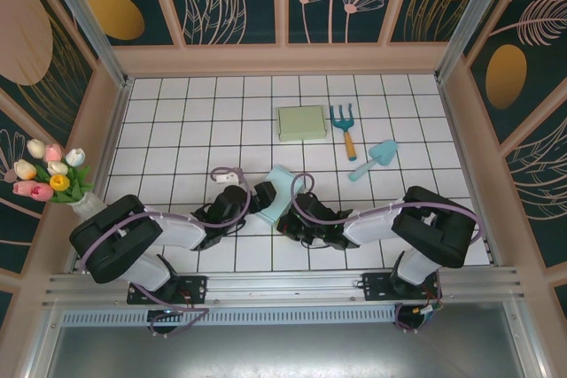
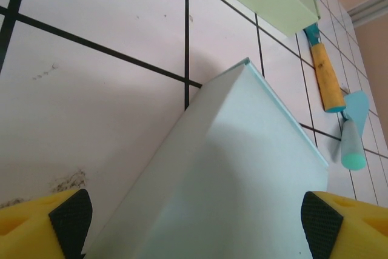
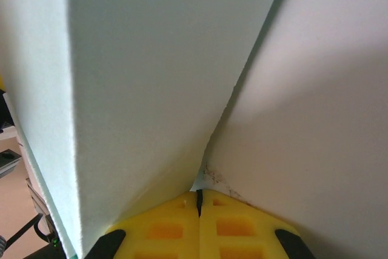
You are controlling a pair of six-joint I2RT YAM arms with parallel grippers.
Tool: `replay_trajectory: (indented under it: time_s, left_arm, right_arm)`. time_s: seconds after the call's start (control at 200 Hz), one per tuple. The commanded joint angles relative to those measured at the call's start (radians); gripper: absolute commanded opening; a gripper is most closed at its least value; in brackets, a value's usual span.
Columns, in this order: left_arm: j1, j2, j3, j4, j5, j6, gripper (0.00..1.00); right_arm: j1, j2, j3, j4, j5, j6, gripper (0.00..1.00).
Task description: Fold the paper box
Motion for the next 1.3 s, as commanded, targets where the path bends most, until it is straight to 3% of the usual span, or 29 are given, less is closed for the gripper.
replay_trajectory:
  time_s: [0.0, 0.215, 0.44, 0.596, 0.736, 0.826, 1.001, 1.176, 1.291]
  left_arm:
    - [-0.078, 0.022, 0.029, 0.023, 0.175, -0.139, 0.91]
    - [-0.072, -0.077, 0.153, -0.314, -0.055, -0.030, 0.93]
    - [-0.043, -0.243, 0.174, -0.556, -0.268, 0.014, 0.94]
    - [-0.036, -0.353, 0.126, -0.652, -0.338, -0.011, 0.95]
    - [-0.037, -0.449, 0.027, -0.584, -0.227, -0.049, 0.94]
    - [-0.040, -0.473, -0.020, -0.515, -0.139, -0.077, 0.91]
    - [-0.087, -0.489, -0.059, -0.407, -0.079, -0.131, 0.88]
    - [-0.104, -0.486, -0.088, -0.351, -0.070, -0.176, 0.87]
    - [-0.105, -0.481, -0.100, -0.334, -0.080, -0.190, 0.85]
  right_arm:
    - [0.006, 0.030, 0.050, 0.104, 0.028, -0.004, 0.00]
    - [0.007, 0.009, 0.039, 0.071, 0.056, -0.017, 0.00]
    - [0.006, -0.147, 0.003, -0.138, 0.222, -0.075, 0.00]
    - [0.007, -0.280, 0.023, -0.320, 0.367, -0.168, 0.14]
    - [-0.009, -0.344, 0.091, -0.455, 0.521, -0.357, 0.23]
    - [-0.045, -0.325, 0.149, -0.482, 0.532, -0.513, 0.25]
    - [-0.193, -0.231, 0.220, -0.416, 0.352, -0.752, 0.27]
    - [-0.281, -0.132, 0.277, -0.363, 0.233, -0.889, 0.44]
    - [-0.316, -0.057, 0.320, -0.348, 0.152, -0.937, 0.48]
